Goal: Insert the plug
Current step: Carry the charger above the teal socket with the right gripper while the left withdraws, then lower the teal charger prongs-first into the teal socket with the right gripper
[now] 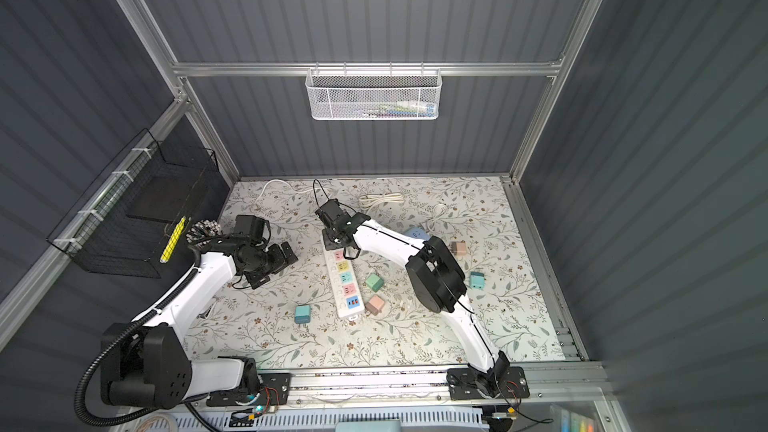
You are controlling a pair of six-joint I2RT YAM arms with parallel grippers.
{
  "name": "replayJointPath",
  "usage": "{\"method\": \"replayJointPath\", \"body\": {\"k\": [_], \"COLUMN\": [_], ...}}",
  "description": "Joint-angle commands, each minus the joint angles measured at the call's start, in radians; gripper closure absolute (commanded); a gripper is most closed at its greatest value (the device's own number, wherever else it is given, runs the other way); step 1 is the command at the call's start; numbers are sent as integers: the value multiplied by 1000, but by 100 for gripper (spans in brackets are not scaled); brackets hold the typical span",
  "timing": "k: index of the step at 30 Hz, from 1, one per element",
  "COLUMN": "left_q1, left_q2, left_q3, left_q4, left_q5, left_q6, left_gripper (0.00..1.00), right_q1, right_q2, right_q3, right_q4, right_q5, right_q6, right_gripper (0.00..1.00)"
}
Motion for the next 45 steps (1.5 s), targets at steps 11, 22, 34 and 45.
{"method": "replayJointPath", "body": {"k": [11,22,34,45], "left_q1": [21,22,24,24], "left_q2": [-23,-37,-66,-121], "left_q3": [-10,-18,-22,-51], "left_q4": [-5,-5,-21,-22], "left_q5": [37,36,20,-21], "left_q6": [24,19,-5,-24], "left_gripper": [0,0,0,0], "right_q1": [15,21,45,46], "right_q2": [38,132,157,168], "right_q3": [48,173,85,91], "right_q4": [-76,-213,-213,-224], "right_q5": [46,138,166,143], "right_q6": [6,4,-8,-29], "right_gripper": [91,91,92,84]}}
